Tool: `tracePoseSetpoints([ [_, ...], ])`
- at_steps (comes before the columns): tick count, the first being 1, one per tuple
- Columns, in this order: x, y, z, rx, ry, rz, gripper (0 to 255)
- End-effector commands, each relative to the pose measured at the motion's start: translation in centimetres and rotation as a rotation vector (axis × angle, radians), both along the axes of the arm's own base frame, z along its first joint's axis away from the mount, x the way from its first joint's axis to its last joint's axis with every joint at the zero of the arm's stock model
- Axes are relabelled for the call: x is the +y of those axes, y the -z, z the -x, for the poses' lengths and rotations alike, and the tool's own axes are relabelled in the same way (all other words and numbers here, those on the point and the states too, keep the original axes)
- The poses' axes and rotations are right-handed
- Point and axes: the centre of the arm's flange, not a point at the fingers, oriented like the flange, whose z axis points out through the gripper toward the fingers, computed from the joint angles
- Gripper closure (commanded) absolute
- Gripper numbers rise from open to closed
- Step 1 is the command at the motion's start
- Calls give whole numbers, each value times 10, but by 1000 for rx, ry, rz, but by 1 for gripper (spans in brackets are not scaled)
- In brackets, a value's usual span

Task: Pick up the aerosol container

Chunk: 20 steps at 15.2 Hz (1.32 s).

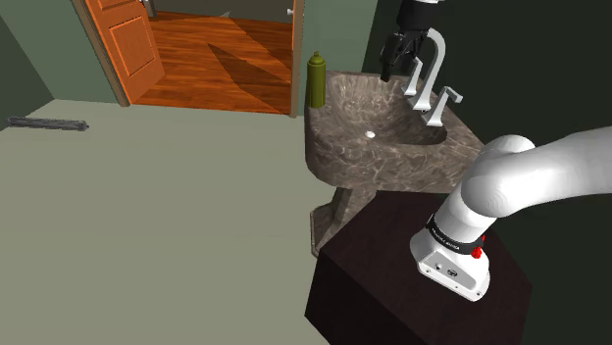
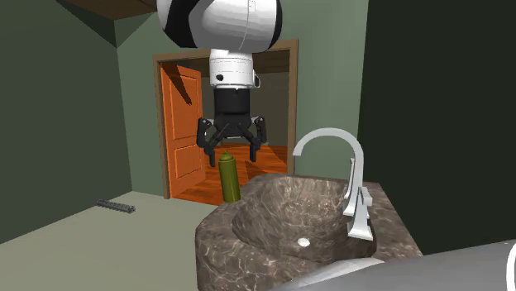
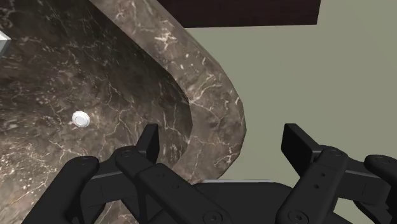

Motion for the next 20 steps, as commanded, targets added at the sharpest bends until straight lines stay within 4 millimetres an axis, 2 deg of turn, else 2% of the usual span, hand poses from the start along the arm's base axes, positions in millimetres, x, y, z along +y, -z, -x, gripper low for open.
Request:
tracePoseSetpoints([
  [1,0,0,0,0,0,0,0],
  [10,-28,4,-128,124,-156,95,0],
  [20,-37,25,-272,262,-330,201,0],
])
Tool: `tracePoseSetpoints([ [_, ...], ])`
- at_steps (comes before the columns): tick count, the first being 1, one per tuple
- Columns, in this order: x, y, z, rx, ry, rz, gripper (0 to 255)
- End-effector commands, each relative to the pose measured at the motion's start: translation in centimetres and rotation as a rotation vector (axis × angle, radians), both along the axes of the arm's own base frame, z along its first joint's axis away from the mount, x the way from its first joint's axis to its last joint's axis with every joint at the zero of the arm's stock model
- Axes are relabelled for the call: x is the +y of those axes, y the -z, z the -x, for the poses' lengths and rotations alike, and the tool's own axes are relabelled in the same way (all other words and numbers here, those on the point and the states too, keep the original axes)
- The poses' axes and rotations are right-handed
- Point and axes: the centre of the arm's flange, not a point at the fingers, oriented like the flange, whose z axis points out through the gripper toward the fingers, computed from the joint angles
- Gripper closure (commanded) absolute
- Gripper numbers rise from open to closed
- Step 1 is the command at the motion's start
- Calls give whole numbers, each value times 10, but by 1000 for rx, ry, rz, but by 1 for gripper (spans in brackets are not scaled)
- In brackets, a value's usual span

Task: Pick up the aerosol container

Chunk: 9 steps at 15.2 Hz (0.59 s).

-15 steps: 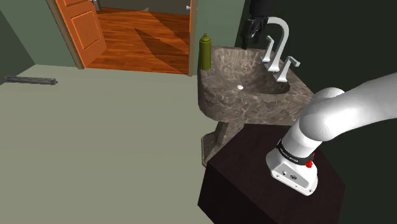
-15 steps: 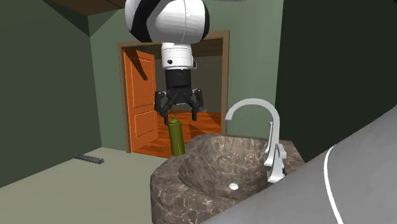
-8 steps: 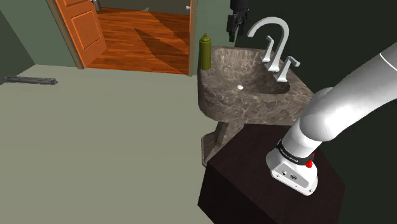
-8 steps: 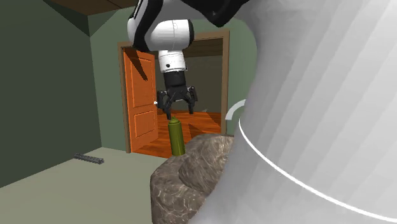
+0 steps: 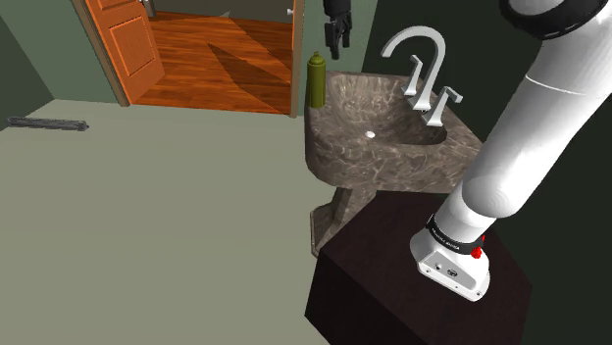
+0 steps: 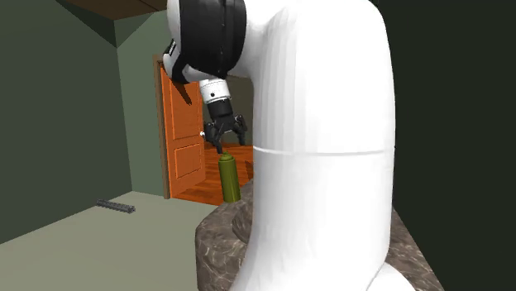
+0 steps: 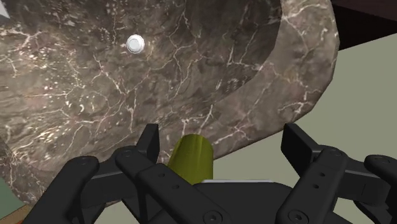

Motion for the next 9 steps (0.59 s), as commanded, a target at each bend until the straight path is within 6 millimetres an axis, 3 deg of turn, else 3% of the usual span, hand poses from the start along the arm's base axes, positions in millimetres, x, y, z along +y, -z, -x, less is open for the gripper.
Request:
tracePoseSetpoints([
  [1,1,11,-31,30,-37,22,0],
  [7,8,34,-115,112,-141,85,0],
  [9,9,42,-123,120,-151,91,0],
])
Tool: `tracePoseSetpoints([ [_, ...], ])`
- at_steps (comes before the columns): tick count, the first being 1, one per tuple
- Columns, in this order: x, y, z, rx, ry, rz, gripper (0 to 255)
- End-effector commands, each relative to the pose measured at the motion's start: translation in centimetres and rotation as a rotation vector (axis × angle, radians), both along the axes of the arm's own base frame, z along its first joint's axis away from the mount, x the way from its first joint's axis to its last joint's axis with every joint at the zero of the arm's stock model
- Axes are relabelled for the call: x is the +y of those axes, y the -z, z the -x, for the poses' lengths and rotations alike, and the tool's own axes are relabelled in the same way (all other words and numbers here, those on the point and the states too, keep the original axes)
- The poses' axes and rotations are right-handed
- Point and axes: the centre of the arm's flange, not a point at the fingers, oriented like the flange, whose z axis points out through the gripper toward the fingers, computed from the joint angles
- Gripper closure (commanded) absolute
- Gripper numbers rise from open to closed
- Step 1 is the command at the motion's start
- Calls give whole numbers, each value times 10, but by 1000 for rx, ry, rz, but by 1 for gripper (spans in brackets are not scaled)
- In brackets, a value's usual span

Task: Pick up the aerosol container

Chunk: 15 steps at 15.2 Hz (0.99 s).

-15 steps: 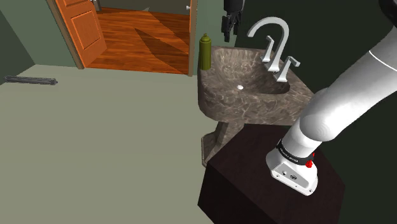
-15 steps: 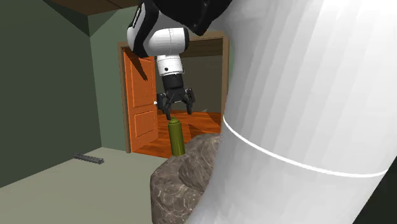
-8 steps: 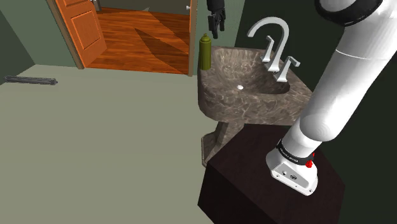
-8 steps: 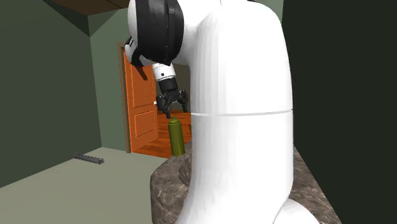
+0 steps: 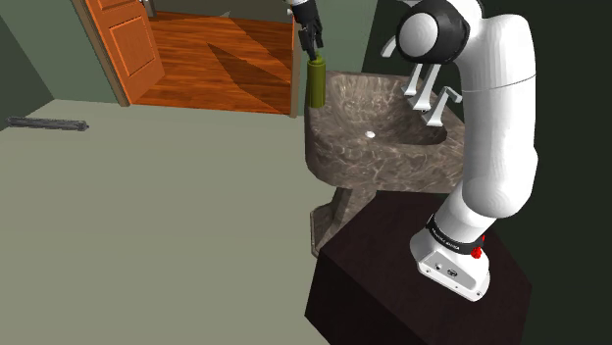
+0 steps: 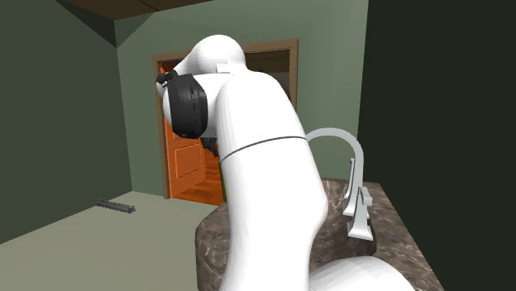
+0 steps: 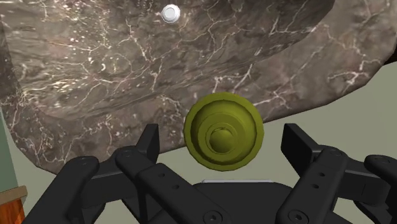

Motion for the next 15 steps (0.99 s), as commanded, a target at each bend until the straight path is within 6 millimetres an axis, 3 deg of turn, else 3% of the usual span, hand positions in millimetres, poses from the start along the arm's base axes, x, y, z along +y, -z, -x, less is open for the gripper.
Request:
tracePoseSetpoints([
  [1,2,9,-5,5,-8,4,0],
  [8,2,38,-5,5,-7,4,0],
  [9,2,38,-5,5,-7,5,255],
  [15,2,38,-6,5,-7,5,255],
])
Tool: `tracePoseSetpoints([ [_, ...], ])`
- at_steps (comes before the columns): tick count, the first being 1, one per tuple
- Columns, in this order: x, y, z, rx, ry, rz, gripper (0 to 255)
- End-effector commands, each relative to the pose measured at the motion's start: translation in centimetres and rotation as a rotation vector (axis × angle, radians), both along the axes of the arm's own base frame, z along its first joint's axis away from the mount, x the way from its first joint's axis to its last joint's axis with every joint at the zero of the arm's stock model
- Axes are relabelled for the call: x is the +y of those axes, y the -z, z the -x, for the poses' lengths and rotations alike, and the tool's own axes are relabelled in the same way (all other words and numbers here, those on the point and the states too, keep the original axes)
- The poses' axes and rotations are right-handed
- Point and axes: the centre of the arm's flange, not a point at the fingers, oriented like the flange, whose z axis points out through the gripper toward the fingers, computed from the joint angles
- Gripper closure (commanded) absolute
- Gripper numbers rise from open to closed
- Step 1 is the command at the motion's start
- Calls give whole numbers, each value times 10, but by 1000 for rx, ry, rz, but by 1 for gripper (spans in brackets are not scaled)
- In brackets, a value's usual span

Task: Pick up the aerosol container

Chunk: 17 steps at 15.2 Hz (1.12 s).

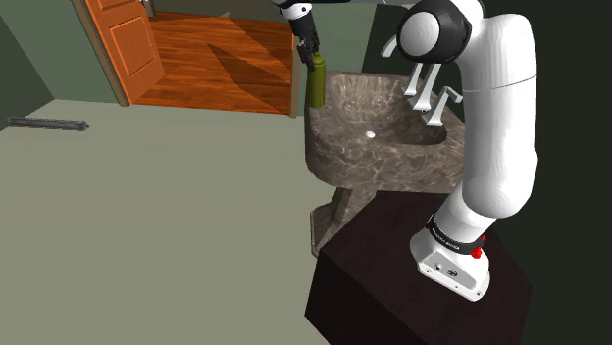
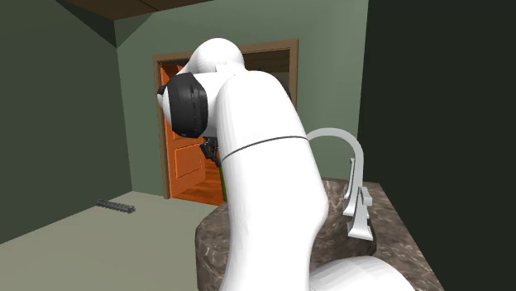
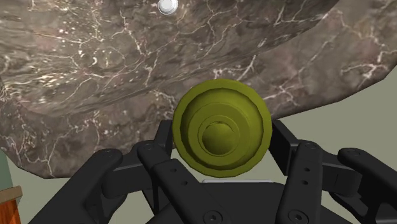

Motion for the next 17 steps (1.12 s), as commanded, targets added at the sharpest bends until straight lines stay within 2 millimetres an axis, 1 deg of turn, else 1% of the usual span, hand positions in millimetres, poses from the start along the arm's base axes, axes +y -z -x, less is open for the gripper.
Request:
tracePoseSetpoints([
  [1,0,0,0,1,0,0,255],
  [3,0,1,1,1,0,0,255],
  [17,0,-73,1,1,0,0,255],
])
